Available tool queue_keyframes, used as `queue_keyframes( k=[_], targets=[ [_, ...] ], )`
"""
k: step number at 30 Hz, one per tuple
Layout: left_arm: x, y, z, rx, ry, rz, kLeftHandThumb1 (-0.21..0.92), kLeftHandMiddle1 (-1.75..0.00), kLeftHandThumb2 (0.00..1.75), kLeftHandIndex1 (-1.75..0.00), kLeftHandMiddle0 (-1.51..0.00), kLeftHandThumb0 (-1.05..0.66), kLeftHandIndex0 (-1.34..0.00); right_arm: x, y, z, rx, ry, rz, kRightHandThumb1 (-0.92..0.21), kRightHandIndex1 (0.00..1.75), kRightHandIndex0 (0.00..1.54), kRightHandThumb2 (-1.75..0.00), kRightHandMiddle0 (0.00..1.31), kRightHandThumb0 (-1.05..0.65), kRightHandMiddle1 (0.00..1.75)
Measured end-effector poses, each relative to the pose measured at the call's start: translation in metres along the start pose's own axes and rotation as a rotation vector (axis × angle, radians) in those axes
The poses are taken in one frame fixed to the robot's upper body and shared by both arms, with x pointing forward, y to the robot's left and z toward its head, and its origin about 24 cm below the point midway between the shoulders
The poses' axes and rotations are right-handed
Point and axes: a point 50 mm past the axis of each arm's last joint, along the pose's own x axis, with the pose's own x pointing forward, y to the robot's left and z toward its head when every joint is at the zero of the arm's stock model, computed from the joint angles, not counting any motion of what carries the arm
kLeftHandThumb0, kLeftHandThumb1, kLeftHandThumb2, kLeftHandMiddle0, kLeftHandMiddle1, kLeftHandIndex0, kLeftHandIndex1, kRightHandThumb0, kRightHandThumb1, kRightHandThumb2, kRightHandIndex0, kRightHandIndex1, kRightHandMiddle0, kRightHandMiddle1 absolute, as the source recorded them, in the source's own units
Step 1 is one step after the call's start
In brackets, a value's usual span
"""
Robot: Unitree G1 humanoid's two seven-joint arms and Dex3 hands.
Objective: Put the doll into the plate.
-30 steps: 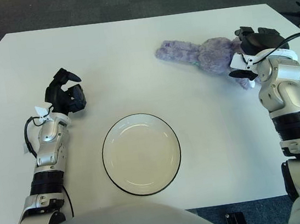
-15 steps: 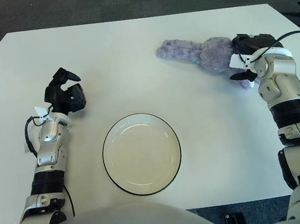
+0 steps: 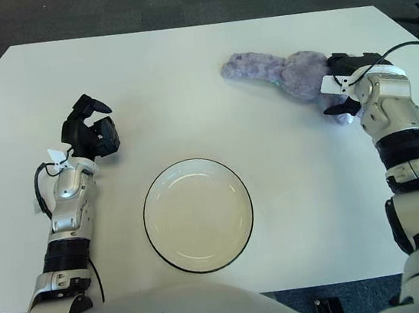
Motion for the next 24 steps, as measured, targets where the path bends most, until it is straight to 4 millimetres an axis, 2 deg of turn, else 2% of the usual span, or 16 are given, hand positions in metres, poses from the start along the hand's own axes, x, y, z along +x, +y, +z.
queue_keyframes(
  k=[13, 24],
  targets=[
    [-0.001, 0.001, 0.002, 0.010, -0.021, 0.006, 0.31, -1.75, 1.32, -1.75, -1.23, -0.48, -0.61, 0.012, 0.003, -0.006, -0.032, 0.030, 0.041, -0.31, 0.86, 0.00, -0.90, 0.00, -0.69, 0.27],
    [-0.001, 0.002, 0.002, 0.008, -0.025, 0.015, 0.27, -1.75, 1.38, -1.75, -1.23, -0.50, -0.65, 0.018, 0.011, -0.011, -0.061, 0.078, 0.048, -0.27, 0.89, 0.00, -0.98, 0.00, -0.53, 0.20]
  ],
)
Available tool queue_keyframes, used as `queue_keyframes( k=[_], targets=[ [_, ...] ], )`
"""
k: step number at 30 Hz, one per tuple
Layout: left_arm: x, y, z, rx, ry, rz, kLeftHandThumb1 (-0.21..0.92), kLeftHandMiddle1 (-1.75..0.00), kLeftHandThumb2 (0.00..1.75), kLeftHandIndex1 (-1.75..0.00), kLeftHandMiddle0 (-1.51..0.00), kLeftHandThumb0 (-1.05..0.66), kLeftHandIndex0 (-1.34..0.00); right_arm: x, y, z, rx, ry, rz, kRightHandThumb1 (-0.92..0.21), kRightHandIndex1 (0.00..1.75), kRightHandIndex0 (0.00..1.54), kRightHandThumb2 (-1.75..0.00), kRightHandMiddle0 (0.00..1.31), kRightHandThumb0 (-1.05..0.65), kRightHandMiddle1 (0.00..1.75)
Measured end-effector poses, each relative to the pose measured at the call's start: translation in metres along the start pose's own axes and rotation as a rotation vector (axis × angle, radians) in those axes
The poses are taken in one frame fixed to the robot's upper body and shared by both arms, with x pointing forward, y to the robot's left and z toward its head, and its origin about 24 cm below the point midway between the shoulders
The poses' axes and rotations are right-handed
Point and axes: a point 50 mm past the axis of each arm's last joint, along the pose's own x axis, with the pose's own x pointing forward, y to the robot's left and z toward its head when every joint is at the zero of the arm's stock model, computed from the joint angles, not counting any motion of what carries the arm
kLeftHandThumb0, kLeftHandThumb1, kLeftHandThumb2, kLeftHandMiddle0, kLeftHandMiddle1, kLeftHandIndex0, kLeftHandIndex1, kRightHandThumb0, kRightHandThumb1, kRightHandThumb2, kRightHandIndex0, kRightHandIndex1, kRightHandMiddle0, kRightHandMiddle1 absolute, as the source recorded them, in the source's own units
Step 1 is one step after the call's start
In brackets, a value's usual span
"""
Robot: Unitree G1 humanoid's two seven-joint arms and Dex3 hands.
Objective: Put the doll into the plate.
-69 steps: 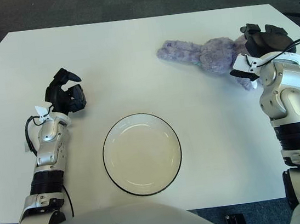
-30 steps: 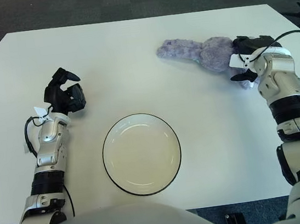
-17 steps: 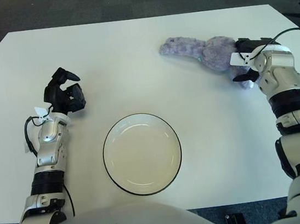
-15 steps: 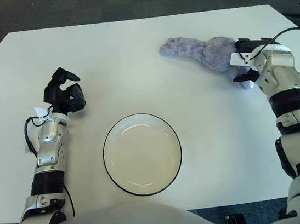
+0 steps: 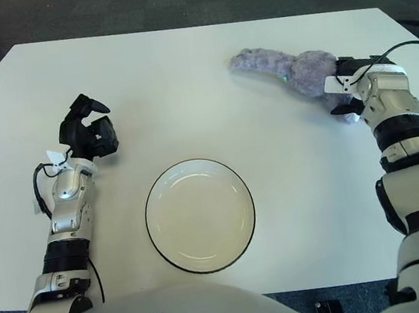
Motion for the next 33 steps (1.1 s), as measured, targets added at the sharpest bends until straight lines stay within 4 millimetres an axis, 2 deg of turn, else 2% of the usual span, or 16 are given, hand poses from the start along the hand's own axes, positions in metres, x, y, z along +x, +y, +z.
queue_keyframes(
  k=[2, 4, 7, 8, 10, 14, 15, 16, 19, 23, 28, 31, 32, 33],
  targets=[
    [0.000, 0.000, 0.000, -0.002, 0.000, 0.001, 0.26, -1.75, 1.39, -1.75, -1.23, -0.50, -0.66, 0.000, 0.001, 0.000, -0.002, 0.007, -0.005, -0.27, 0.93, 0.00, -1.00, 0.00, -0.48, 0.23],
    [0.000, 0.000, 0.000, -0.005, -0.001, 0.003, 0.25, -1.75, 1.40, -1.75, -1.23, -0.51, -0.67, 0.001, 0.001, 0.000, -0.004, 0.018, -0.009, -0.26, 1.08, 0.00, -1.03, 0.00, -0.42, 0.28],
    [0.000, -0.001, 0.000, -0.009, -0.001, 0.005, 0.25, -1.75, 1.40, -1.75, -1.23, -0.51, -0.67, 0.001, 0.003, 0.001, -0.006, 0.035, -0.015, -0.26, 1.45, 0.00, -1.06, 0.00, -0.34, 0.36],
    [0.000, -0.001, 0.000, -0.009, -0.001, 0.005, 0.25, -1.75, 1.40, -1.75, -1.23, -0.51, -0.67, 0.002, 0.004, 0.002, -0.007, 0.039, -0.018, -0.26, 1.50, 0.00, -1.07, 0.00, -0.33, 0.37],
    [0.000, -0.001, 0.000, -0.011, -0.002, 0.005, 0.24, -1.75, 1.41, -1.75, -1.23, -0.51, -0.67, 0.003, 0.007, 0.001, -0.009, 0.051, -0.029, -0.26, 1.64, 0.00, -1.13, 0.00, -0.20, 0.43],
    [0.000, -0.001, 0.000, -0.012, -0.004, 0.006, 0.24, -1.75, 1.41, -1.75, -1.23, -0.51, -0.68, 0.004, 0.008, 0.001, -0.007, 0.076, -0.040, -0.27, 1.72, 0.05, -1.19, 0.00, -0.08, 0.52],
    [0.000, -0.001, 0.000, -0.012, -0.005, 0.006, 0.24, -1.75, 1.41, -1.75, -1.23, -0.51, -0.68, 0.004, 0.008, 0.001, -0.006, 0.081, -0.042, -0.39, 1.73, 0.17, -1.10, 0.00, 0.09, 0.55],
    [0.000, -0.001, 0.000, -0.012, -0.005, 0.006, 0.24, -1.75, 1.41, -1.75, -1.23, -0.51, -0.68, 0.004, 0.009, 0.001, -0.004, 0.088, -0.047, -0.46, 1.74, 0.25, -1.05, 0.00, 0.19, 0.58],
    [0.000, -0.001, 0.000, -0.012, -0.006, 0.006, 0.24, -1.75, 1.41, -1.75, -1.23, -0.51, -0.68, 0.004, 0.011, 0.002, 0.003, 0.116, -0.067, -0.54, 1.74, 0.35, -1.00, 0.00, 0.33, 0.64],
    [0.000, -0.001, 0.000, -0.011, -0.006, 0.006, 0.24, -1.75, 1.41, -1.75, -1.23, -0.51, -0.68, 0.003, 0.014, 0.005, 0.012, 0.140, -0.101, -0.52, 1.75, 0.42, -1.04, 0.00, 0.38, 0.76],
    [0.000, -0.001, 0.000, -0.012, -0.006, 0.006, 0.24, -1.75, 1.41, -1.75, -1.24, -0.51, -0.67, 0.001, 0.017, 0.005, 0.033, 0.152, -0.137, -0.41, 1.75, 0.52, -1.20, 0.00, 0.43, 1.18],
    [0.000, -0.001, 0.000, -0.012, -0.006, 0.006, 0.24, -1.75, 1.41, -1.75, -1.23, -0.51, -0.67, 0.002, 0.018, 0.002, 0.049, 0.149, -0.147, -0.38, 1.75, 0.55, -1.24, 0.00, 0.44, 1.29],
    [0.000, -0.001, 0.001, -0.012, -0.006, 0.007, 0.24, -1.75, 1.41, -1.75, -1.23, -0.51, -0.67, 0.002, 0.018, 0.001, 0.052, 0.149, -0.149, -0.36, 1.75, 0.56, -1.25, 0.00, 0.45, 1.41],
    [0.000, -0.001, 0.001, -0.011, -0.006, 0.007, 0.24, -1.75, 1.40, -1.75, -1.23, -0.51, -0.67, 0.002, 0.018, 0.001, 0.055, 0.148, -0.149, -0.35, 1.75, 0.57, -1.26, 0.00, 0.45, 1.45]
  ],
)
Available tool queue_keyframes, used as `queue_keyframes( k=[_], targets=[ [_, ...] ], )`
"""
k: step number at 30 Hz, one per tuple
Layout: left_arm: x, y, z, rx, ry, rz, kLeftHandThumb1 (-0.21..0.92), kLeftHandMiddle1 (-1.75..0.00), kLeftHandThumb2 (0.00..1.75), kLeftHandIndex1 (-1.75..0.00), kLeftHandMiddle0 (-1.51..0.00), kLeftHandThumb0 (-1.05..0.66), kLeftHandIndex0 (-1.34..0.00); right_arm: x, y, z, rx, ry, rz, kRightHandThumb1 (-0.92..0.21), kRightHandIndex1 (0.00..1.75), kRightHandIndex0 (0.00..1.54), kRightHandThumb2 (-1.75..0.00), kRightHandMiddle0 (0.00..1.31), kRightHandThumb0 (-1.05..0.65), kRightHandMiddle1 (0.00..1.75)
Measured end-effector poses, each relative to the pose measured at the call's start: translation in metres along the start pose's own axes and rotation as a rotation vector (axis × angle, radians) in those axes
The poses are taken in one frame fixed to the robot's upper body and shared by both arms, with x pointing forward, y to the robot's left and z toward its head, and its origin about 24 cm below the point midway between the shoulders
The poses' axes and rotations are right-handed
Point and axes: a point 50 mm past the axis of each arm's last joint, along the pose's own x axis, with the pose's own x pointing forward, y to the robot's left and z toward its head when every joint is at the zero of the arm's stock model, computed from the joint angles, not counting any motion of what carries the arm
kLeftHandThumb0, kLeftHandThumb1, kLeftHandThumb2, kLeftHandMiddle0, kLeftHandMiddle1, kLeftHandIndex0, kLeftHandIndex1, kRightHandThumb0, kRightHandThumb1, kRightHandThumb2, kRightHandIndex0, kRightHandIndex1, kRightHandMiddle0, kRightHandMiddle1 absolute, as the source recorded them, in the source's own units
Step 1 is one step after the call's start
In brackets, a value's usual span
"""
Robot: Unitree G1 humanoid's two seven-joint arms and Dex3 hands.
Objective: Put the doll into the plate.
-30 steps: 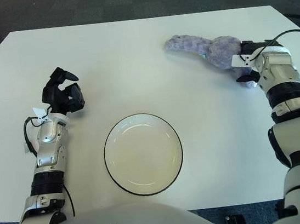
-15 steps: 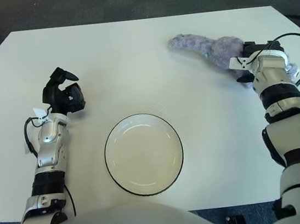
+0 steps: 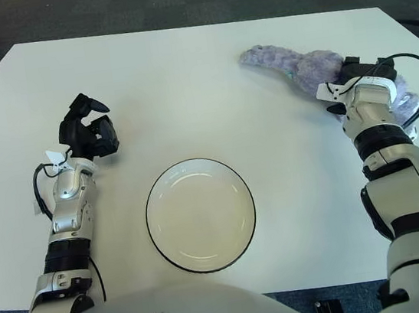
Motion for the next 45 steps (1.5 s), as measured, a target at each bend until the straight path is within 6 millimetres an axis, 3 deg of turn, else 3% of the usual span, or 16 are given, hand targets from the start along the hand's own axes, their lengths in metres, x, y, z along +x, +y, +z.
queue_keyframes(
  k=[5, 7, 10, 14, 18, 31, 33, 35, 37, 45],
  targets=[
    [0.000, 0.000, 0.000, 0.000, 0.000, 0.000, 0.26, -1.75, 1.39, -1.75, -1.23, -0.50, -0.66, 0.001, 0.000, -0.002, 0.016, -0.008, 0.003, -0.33, 1.75, 0.58, -1.29, 0.06, 0.46, 1.68],
    [0.000, 0.000, 0.000, 0.000, 0.000, 0.000, 0.26, -1.75, 1.39, -1.75, -1.23, -0.50, -0.66, 0.002, -0.001, -0.002, 0.024, -0.016, 0.003, -0.35, 1.75, 0.52, -1.27, 0.25, 0.23, 1.71],
    [0.000, 0.000, 0.000, 0.000, 0.000, -0.001, 0.26, -1.75, 1.39, -1.75, -1.23, -0.50, -0.66, 0.002, -0.001, -0.003, 0.033, -0.029, 0.003, -0.26, 1.74, 0.61, -1.37, 0.41, 0.08, 1.71],
    [0.000, 0.000, 0.000, -0.001, 0.000, -0.001, 0.26, -1.75, 1.39, -1.75, -1.22, -0.50, -0.66, 0.002, -0.001, -0.003, 0.043, -0.063, -0.009, -0.19, 1.43, 0.74, -1.36, 0.60, 0.02, 1.74],
    [0.000, 0.000, 0.000, -0.001, 0.000, -0.001, 0.26, -1.75, 1.39, -1.75, -1.22, -0.50, -0.66, 0.002, 0.000, -0.006, 0.072, -0.088, -0.031, -0.26, 1.67, 0.57, -1.37, 0.54, 0.00, 1.74],
    [0.000, 0.001, 0.000, 0.003, 0.002, -0.004, 0.26, -1.75, 1.38, -1.75, -1.21, -0.50, -0.66, 0.001, -0.001, -0.010, 0.199, -0.108, -0.065, -0.28, 1.73, 0.52, -1.37, 0.53, 0.00, 1.75],
    [0.000, 0.001, -0.001, 0.003, 0.003, -0.005, 0.27, -1.75, 1.38, -1.75, -1.21, -0.50, -0.65, 0.001, -0.002, -0.011, 0.234, -0.109, -0.069, -0.16, 1.74, 0.61, -1.50, 0.61, 0.00, 1.75],
    [0.000, 0.001, -0.001, 0.003, 0.003, -0.006, 0.27, -1.75, 1.37, -1.75, -1.21, -0.50, -0.65, 0.001, -0.004, -0.012, 0.277, -0.109, -0.073, -0.07, 1.51, 0.80, -1.52, 0.67, 0.00, 1.75],
    [0.000, 0.001, -0.001, 0.003, 0.003, -0.007, 0.27, -1.75, 1.37, -1.75, -1.21, -0.50, -0.65, 0.001, -0.005, -0.014, 0.311, -0.107, -0.075, -0.01, 1.39, 0.92, -1.55, 0.70, 0.00, 1.75],
    [0.000, 0.001, -0.001, 0.009, 0.004, -0.008, 0.28, -1.75, 1.36, -1.75, -1.22, -0.49, -0.64, -0.001, -0.019, -0.017, 0.526, -0.112, -0.017, 0.06, 1.34, 1.01, -1.61, 0.72, 0.00, 1.75]
  ],
)
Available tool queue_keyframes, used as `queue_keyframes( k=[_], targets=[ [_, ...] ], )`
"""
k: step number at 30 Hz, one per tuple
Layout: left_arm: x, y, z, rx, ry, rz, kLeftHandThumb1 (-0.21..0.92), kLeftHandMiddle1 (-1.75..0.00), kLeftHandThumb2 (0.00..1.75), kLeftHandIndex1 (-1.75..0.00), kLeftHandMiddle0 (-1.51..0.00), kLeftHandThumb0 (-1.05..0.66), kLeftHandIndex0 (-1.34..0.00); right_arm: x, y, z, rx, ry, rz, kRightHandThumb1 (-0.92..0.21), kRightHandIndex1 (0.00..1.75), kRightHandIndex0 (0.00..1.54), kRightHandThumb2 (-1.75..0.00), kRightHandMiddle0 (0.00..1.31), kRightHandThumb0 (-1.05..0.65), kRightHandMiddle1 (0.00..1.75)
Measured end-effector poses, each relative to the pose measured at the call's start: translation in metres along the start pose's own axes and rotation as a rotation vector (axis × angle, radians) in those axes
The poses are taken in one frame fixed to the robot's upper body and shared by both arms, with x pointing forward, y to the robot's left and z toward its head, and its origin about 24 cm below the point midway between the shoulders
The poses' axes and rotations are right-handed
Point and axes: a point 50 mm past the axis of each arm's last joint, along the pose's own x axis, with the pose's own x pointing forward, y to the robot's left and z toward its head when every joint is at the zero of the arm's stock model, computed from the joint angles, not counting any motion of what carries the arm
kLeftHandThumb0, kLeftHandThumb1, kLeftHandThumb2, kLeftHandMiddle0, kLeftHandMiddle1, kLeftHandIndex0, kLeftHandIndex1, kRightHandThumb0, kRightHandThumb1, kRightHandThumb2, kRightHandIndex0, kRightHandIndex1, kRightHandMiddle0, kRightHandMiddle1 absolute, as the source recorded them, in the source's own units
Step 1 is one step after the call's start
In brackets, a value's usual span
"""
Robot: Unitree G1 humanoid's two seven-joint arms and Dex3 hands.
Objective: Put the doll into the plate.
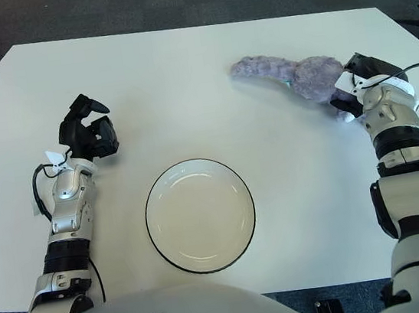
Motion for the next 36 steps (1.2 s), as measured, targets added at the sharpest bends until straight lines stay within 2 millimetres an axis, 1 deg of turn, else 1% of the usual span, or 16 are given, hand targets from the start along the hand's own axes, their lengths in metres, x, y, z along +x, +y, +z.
queue_keyframes(
  k=[3, 6, 11, 15, 22, 29, 36],
  targets=[
    [0.000, 0.001, 0.000, 0.003, 0.001, 0.000, 0.28, -1.75, 1.36, -1.75, -1.23, -0.49, -0.64, -0.003, -0.005, 0.003, 0.082, 0.002, 0.024, 0.07, 1.39, 1.00, -1.64, 0.72, 0.00, 1.75],
    [0.000, 0.000, 0.000, 0.004, 0.001, -0.002, 0.28, -1.75, 1.36, -1.75, -1.22, -0.49, -0.64, -0.005, -0.005, 0.004, 0.145, 0.005, 0.033, 0.07, 1.44, 0.99, -1.65, 0.71, 0.00, 1.75],
    [0.000, 0.000, 0.000, 0.005, 0.002, -0.002, 0.28, -1.75, 1.36, -1.75, -1.22, -0.49, -0.64, -0.006, -0.005, 0.002, 0.264, 0.009, 0.027, 0.05, 1.53, 0.94, -1.66, 0.68, 0.00, 1.75],
    [0.000, 0.001, -0.001, 0.006, 0.004, -0.003, 0.28, -1.75, 1.36, -1.75, -1.23, -0.49, -0.64, -0.007, -0.008, 0.000, 0.398, -0.008, 0.009, 0.02, 1.59, 0.90, -1.65, 0.65, 0.00, 1.75],
    [0.000, 0.001, -0.001, 0.008, 0.006, -0.005, 0.29, -1.75, 1.35, -1.75, -1.24, -0.49, -0.64, -0.009, -0.009, -0.002, 0.594, -0.051, -0.006, 0.00, 1.62, 0.88, -1.64, 0.64, 0.00, 1.75],
    [0.000, 0.000, -0.002, 0.011, 0.009, -0.014, 0.31, -1.75, 1.32, -1.75, -1.24, -0.48, -0.62, -0.011, -0.010, 0.002, 0.686, -0.082, 0.018, 0.00, 1.62, 0.88, -1.64, 0.63, 0.00, 1.75],
    [0.002, -0.001, -0.003, 0.015, 0.009, -0.026, 0.34, -1.75, 1.29, -1.75, -1.24, -0.47, -0.59, -0.012, -0.010, 0.003, 0.714, -0.117, 0.050, -0.01, 1.63, 0.88, -1.63, 0.62, 0.00, 1.75]
  ],
)
